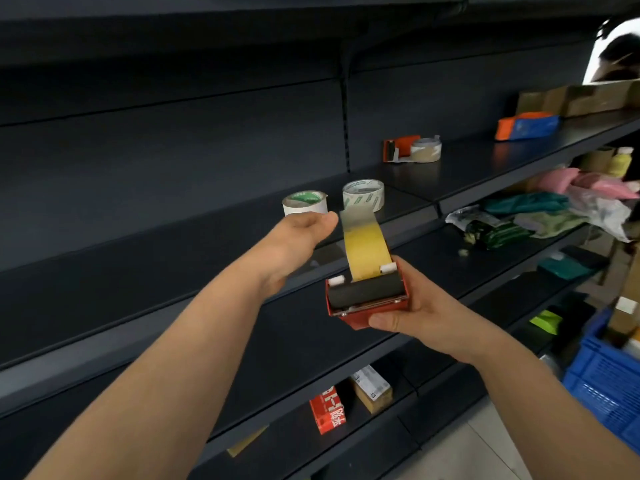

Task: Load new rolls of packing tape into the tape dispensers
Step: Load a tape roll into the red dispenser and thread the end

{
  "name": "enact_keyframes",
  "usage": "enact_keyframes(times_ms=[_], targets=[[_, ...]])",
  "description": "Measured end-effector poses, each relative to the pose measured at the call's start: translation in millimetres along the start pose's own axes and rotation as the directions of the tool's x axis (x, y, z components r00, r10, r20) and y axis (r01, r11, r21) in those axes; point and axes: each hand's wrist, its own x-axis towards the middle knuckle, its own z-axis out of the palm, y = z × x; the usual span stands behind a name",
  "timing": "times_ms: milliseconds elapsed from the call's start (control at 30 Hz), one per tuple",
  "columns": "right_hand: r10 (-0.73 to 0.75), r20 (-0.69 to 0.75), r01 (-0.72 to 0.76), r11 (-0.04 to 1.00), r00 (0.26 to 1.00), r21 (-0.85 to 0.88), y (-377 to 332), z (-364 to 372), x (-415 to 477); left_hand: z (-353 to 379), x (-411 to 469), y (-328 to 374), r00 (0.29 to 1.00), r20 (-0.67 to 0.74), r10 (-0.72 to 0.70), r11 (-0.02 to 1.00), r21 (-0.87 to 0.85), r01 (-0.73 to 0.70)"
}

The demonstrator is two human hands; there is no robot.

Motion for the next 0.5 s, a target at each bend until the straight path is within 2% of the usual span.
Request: enact_keyframes(times_ms=[100, 200, 400, 500], targets=[[0.009, 0.046, -0.009, 1.0, 0.999, -0.009, 1, -2, 2, 10, 6, 1, 0.998, -0.053, -0.043, 0.991, -0.127, 0.036], [0.005, 0.075, -0.006, 1.0, 0.997, 0.002, 4, -5, 2, 15, 7, 6, 0.991, -0.135, -0.011, 0.985, -0.172, -0.013], [-0.004, 0.036, 0.005, 1.0, 0.999, -0.01, 16, -16, 5, 25, -5, 16, 0.954, -0.198, 0.223, 0.952, -0.165, -0.257], [-0.027, -0.003, 0.027, 1.0, 1.0, -0.016, 24, -19, 10, 24, -15, 23, 0.91, -0.248, 0.331, 0.891, -0.236, -0.388]])
